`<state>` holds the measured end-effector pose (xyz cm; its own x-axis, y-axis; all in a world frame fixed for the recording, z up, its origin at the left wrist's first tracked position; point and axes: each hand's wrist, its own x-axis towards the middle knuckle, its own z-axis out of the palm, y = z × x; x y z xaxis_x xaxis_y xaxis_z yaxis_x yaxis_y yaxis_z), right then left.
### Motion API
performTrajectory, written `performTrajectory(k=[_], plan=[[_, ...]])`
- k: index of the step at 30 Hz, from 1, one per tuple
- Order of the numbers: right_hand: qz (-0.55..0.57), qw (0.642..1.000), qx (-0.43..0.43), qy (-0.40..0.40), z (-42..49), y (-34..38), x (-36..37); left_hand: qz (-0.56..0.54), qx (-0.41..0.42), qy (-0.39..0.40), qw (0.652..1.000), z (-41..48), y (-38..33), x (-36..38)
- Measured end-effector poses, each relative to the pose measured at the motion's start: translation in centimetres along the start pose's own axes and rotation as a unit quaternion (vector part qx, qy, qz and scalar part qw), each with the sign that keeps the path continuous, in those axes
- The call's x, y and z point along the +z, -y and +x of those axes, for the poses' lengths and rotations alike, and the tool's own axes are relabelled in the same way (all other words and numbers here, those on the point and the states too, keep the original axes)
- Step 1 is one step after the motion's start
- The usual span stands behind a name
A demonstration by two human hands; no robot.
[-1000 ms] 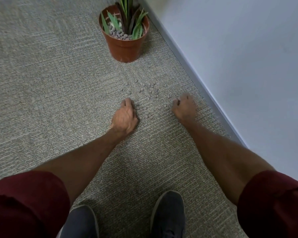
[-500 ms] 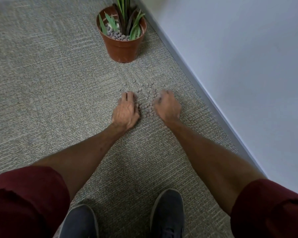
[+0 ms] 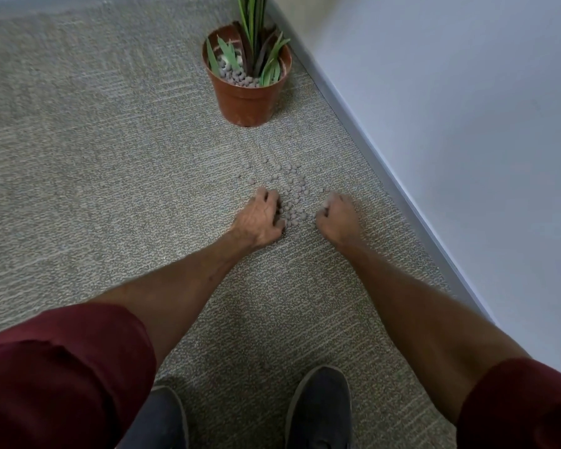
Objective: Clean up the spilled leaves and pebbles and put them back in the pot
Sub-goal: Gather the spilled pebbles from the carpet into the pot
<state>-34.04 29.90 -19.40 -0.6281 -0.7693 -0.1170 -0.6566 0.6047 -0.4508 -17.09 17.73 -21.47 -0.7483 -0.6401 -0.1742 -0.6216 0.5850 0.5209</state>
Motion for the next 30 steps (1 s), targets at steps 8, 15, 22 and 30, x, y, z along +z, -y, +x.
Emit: performTrajectory(k=[8,15,22,30], plan=[[0.074,0.987,-0.089,0.115,1.4,3.7,-0.4,-0.034,0.013,0.054,0.998,0.9,0.2,-0.5],[-0.121,0.968,-0.102,0.194,2.3,-0.6,-3.3,-0.035,0.014,0.096,0.995,0.9,0.3,-1.8],[0.036,0.976,-0.082,0.200,0.5,0.5,-0.8,0.011,-0.013,0.091,0.996,0.8,-1.1,-2.2],[0.031,0.973,-0.099,0.204,0.8,3.9,0.3,0.044,-0.017,0.048,0.998,0.2,-2.1,-2.0]])
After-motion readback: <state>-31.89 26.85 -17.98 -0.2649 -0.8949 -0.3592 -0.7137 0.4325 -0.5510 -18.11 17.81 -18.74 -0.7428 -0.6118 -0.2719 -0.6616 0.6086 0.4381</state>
